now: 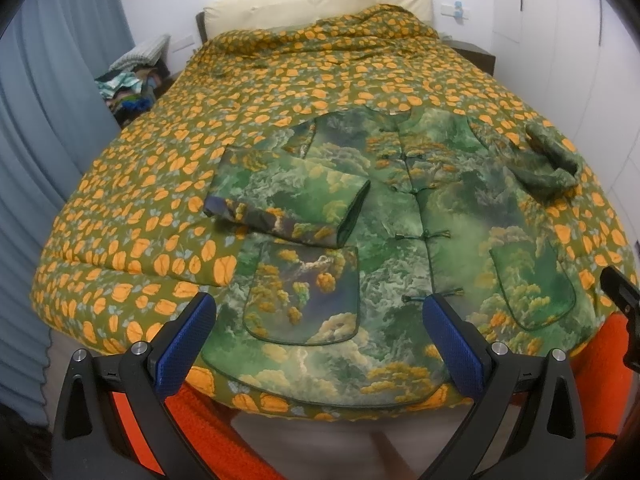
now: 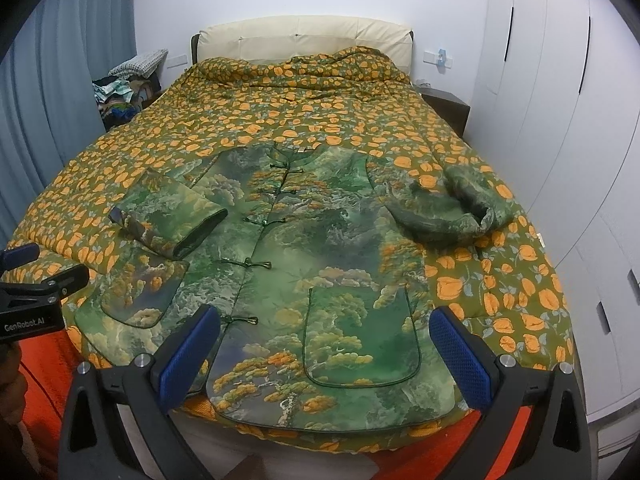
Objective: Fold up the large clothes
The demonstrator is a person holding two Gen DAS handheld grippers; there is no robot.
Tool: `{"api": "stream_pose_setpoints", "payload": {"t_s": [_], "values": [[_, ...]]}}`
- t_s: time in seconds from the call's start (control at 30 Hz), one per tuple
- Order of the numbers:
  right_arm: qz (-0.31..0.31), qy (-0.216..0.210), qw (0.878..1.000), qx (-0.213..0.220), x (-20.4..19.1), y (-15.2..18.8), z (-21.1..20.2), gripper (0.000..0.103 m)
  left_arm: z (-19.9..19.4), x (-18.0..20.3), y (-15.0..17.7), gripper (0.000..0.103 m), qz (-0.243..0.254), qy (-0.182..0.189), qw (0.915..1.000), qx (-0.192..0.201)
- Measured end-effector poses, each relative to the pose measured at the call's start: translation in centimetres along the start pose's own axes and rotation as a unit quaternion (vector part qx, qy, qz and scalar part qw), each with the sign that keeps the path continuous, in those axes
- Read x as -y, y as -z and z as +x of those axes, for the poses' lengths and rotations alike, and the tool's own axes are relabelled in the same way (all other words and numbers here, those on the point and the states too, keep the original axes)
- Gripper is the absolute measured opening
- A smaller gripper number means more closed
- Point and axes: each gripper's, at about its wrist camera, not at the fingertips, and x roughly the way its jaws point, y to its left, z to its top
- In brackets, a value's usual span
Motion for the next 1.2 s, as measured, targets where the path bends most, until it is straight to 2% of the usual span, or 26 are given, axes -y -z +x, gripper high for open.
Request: {"api": "stream_pose_setpoints", "payload": {"t_s": [0.43, 1.2], "values": [[-0.004, 0.001, 1.0, -0.006, -0.1, 0.1, 1.0, 0.103, 1.0, 0.2, -0.7, 0.103, 0.004, -0.001, 1.0, -0.003], [-0.009, 0.016, 1.0, -0.025, 0.1, 0.7, 2.2, 0.103, 2.6, 0.3, 0.2, 0.103, 0.003, -0.008, 0.9998, -0.016]]}}
